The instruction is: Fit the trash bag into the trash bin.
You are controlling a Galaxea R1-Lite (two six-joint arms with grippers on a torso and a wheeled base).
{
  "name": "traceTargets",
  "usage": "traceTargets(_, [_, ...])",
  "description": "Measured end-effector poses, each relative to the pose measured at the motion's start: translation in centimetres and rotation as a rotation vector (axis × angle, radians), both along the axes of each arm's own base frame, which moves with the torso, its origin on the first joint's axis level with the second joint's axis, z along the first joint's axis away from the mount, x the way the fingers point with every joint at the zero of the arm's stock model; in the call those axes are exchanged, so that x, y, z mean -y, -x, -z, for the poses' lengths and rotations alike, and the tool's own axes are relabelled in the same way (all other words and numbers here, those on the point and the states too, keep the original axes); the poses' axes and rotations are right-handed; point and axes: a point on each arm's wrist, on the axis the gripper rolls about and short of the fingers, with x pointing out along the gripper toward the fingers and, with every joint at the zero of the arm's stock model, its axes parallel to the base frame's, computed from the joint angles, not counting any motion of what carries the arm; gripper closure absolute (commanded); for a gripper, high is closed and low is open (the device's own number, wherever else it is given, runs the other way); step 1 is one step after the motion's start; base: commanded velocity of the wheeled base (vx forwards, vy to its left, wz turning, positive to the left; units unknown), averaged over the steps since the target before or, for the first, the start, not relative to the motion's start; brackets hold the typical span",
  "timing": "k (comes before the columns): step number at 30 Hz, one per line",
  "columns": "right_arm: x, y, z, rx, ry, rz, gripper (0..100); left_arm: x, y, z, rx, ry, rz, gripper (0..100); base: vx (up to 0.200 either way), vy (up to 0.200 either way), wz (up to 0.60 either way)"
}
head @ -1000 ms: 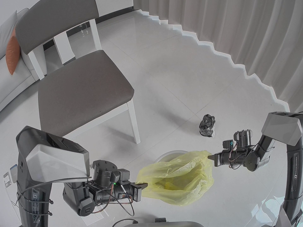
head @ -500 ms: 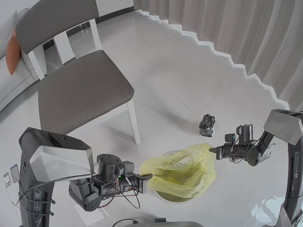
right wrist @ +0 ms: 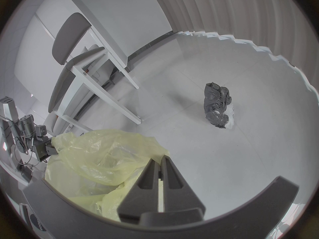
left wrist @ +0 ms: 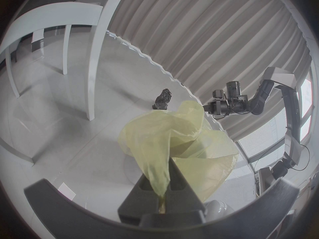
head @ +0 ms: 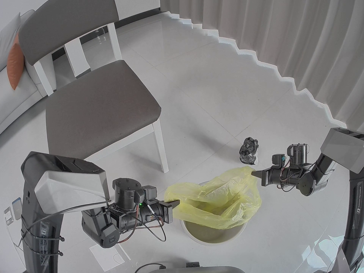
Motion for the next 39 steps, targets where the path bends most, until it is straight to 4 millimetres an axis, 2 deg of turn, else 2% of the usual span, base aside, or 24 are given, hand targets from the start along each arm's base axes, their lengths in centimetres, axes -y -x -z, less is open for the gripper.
traceTargets(9, [0.2, -1.2, -0.2, 0.034, -0.008, 0.001, 100, 0.2, -1.3, 0.1, 0.016, 0.013, -0.015, 100, 0.000, 0.000, 0.00])
traceTargets(18, [0.2, -1.7, 1.9, -0.010, -0.005, 0.000, 100, -0.5, -2.2, 1.5, -0.057, 0.004, -0.009, 100, 0.000, 0.000, 0.00])
traceTargets(31, [-0.7, 0.9, 5.2, -0.136, 0.024, -0.042, 100, -1.1, 0.1, 3.3, -0.169, -0.025, 0.032, 100, 0.000, 0.000, 0.00])
traceTargets(39, [-0.9, 2.9, 6.2, -0.183, 0.062, -0.079, 100, -1.8, 2.6, 3.0, -0.237, -0.037, 0.083, 100, 0.000, 0.000, 0.00])
